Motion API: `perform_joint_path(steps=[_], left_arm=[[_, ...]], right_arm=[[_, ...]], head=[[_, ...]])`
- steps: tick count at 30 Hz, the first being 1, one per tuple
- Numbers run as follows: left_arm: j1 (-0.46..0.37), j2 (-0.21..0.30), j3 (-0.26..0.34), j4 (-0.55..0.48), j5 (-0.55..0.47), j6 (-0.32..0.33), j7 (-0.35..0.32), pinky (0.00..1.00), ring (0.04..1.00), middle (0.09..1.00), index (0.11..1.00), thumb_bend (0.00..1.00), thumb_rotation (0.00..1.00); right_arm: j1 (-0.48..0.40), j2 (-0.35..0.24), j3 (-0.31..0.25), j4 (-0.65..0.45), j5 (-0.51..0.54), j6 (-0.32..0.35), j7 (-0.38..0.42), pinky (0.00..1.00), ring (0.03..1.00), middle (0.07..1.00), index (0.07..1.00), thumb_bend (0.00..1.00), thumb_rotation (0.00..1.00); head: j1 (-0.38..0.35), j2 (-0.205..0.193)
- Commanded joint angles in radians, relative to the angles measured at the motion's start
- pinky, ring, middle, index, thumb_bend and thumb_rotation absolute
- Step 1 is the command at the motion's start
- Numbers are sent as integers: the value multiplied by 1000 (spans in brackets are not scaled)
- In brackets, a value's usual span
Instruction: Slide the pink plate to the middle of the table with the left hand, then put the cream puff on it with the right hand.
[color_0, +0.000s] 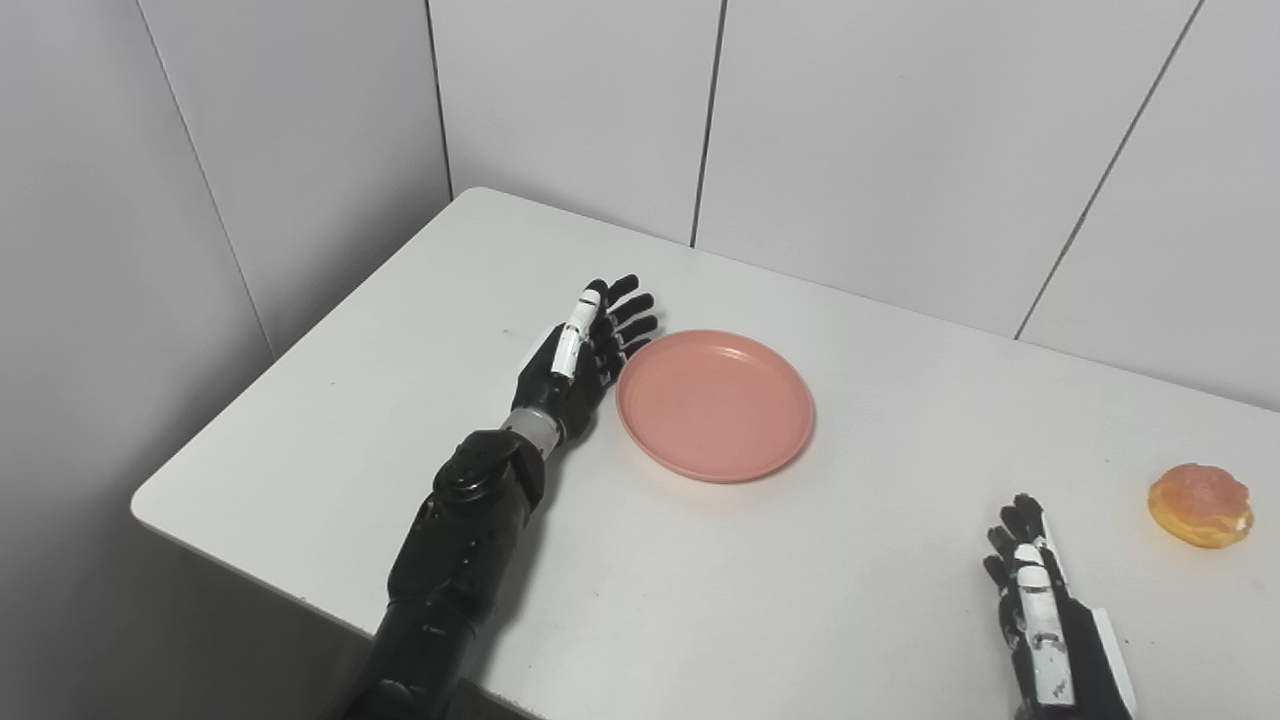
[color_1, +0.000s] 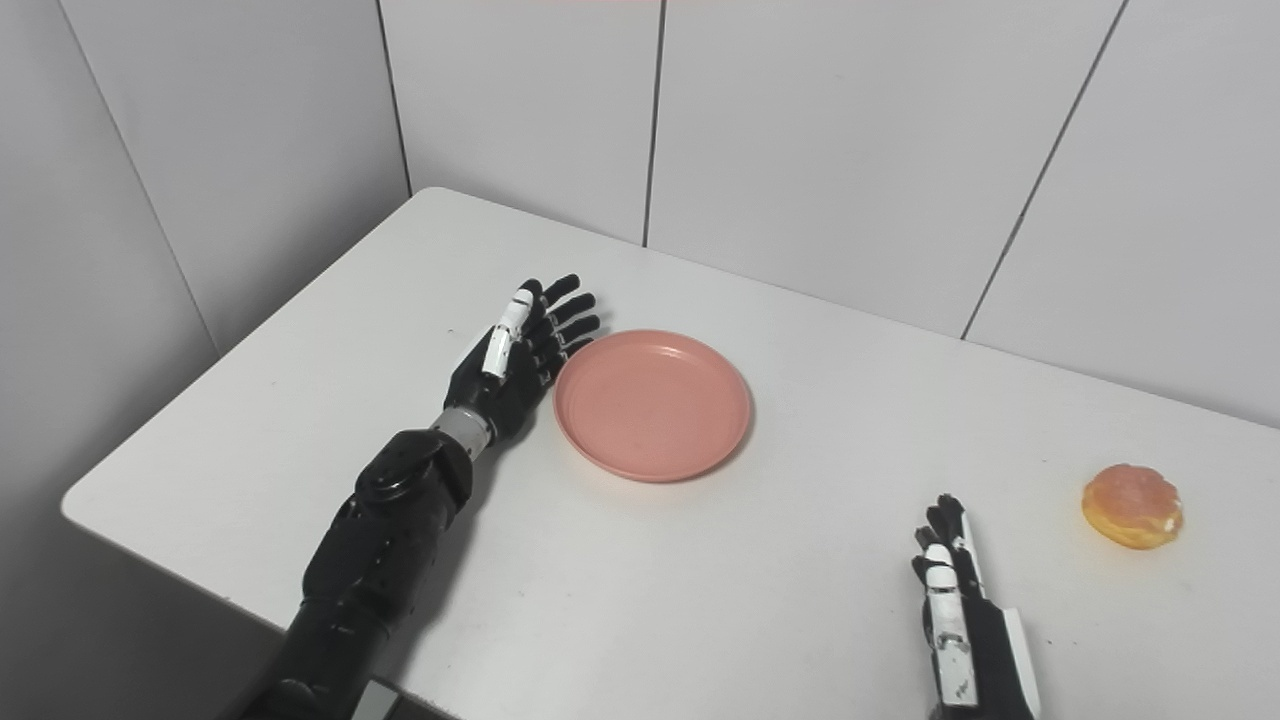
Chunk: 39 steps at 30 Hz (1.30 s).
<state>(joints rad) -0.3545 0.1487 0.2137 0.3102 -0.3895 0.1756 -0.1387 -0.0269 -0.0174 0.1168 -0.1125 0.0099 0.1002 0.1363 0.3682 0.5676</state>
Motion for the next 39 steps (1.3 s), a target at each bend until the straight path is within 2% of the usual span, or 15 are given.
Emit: perform_joint_path(steps=[1,7,12,17,22,32,39], left_arm=[[36,-19,-16,7,-4,74,0,880,879,877,865,399,1000],[58,-39,-37,-49,-11,105,-8,862,876,873,858,406,1000],[78,-35,-84,-82,11,110,-18,892,893,890,867,417,1000],[101,-46,-113,-133,11,139,-19,871,882,886,871,415,1000],[124,-56,-143,-189,12,170,-22,890,890,896,886,418,1000],[156,-75,-182,-270,7,223,-29,902,893,898,891,401,1000],[182,-80,-214,-326,17,235,-39,900,897,901,890,395,1000]], right_arm=[[-15,9,2,-32,-5,-39,-8,987,985,995,999,175,1000],[-16,12,3,-42,3,-18,-5,995,991,1000,1000,193,1000],[-23,22,-3,-36,9,-20,-9,996,987,1000,1000,196,1000],[-24,22,0,-42,-5,-15,-12,988,989,1000,1000,211,1000],[-27,31,2,-46,-11,-12,-24,979,987,998,999,201,1000],[-35,51,12,-59,-58,12,-56,947,969,987,989,202,1000],[-47,63,10,-40,-63,-15,-67,951,964,980,982,194,999]], head=[[-6,5],[-22,12],[-44,18],[-66,28],[-89,37],[-157,74],[-197,96]])
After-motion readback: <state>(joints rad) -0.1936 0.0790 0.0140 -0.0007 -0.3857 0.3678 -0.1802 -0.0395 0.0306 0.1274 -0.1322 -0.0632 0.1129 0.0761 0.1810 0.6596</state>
